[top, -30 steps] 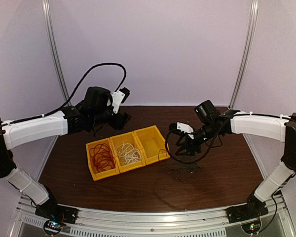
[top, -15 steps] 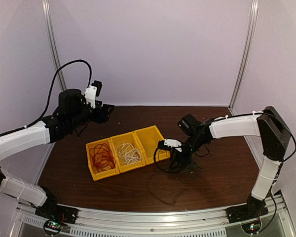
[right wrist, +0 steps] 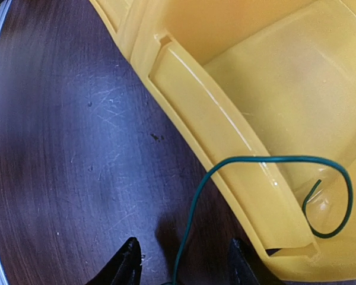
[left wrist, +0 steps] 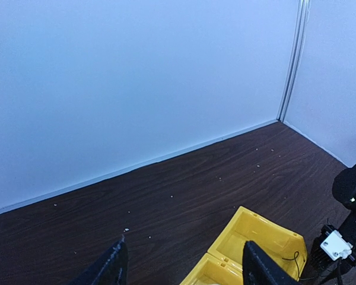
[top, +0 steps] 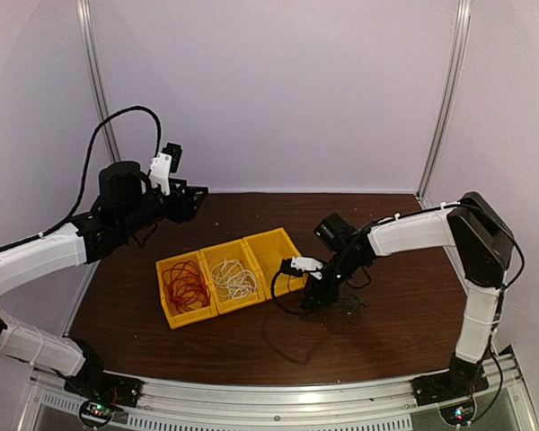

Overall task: Untangle the cables
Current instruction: Pick up one of the twisted cables from the twisted cables.

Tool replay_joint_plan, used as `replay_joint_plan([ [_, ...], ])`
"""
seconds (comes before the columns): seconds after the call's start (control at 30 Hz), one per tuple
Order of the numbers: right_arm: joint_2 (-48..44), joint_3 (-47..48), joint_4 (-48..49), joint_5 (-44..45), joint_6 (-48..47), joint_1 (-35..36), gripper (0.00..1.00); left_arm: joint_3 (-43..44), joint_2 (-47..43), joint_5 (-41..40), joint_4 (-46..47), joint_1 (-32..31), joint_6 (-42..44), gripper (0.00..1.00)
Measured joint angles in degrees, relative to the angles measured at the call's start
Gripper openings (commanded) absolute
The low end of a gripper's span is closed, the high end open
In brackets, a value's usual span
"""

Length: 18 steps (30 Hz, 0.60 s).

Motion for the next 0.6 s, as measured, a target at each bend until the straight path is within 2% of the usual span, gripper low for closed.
replay_joint_plan([
  [0.17,1.40,0.09,0.72,-0.07,0.90,0.48,0.48,0.00,0.02,0.42,0.00,0.00,-0.02,0.66],
  [0.23,1.55,0.20,1.16,-0.07,1.20,0.63,0.44,0.00,0.02,0.61,0.00,0.00,-0.04,0.66],
  [0.6,3.30,1.27,3.78,-0.13,3.19,1.68,0.07,0.00,0.02,0.87,0.00,0.26,-0.02,0.66],
])
